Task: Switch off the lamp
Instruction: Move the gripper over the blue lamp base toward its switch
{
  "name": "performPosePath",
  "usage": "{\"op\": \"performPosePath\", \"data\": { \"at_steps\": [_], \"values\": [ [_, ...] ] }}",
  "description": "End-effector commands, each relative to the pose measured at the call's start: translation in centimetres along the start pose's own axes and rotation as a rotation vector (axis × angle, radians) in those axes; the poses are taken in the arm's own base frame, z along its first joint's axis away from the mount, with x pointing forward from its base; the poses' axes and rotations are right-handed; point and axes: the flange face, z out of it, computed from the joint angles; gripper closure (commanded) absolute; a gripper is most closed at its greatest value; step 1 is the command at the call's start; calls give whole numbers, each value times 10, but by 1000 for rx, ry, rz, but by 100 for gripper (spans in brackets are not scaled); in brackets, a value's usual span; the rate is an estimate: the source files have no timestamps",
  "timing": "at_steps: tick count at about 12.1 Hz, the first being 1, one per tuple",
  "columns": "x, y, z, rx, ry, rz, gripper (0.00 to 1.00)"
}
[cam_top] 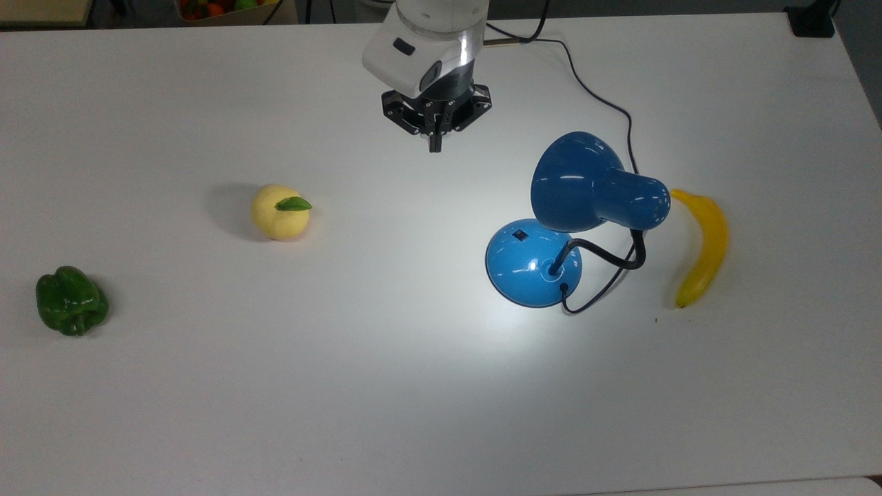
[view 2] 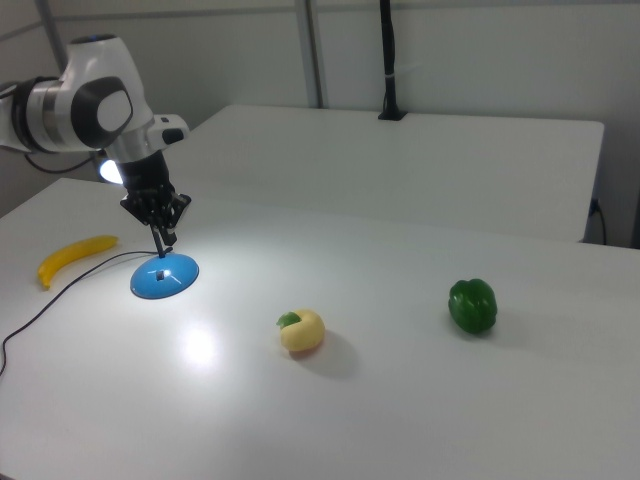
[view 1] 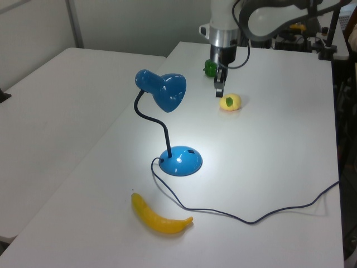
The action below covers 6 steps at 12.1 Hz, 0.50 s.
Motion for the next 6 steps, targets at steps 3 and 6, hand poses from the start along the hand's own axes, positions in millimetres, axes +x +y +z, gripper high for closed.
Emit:
{"op": "performPosePath", "data": {
  "at_steps": [3,6],
  "values": [
    [26,-50,68,35,78,-89,100],
    [29,-69,98,38,122,-121,100]
  ]
}}
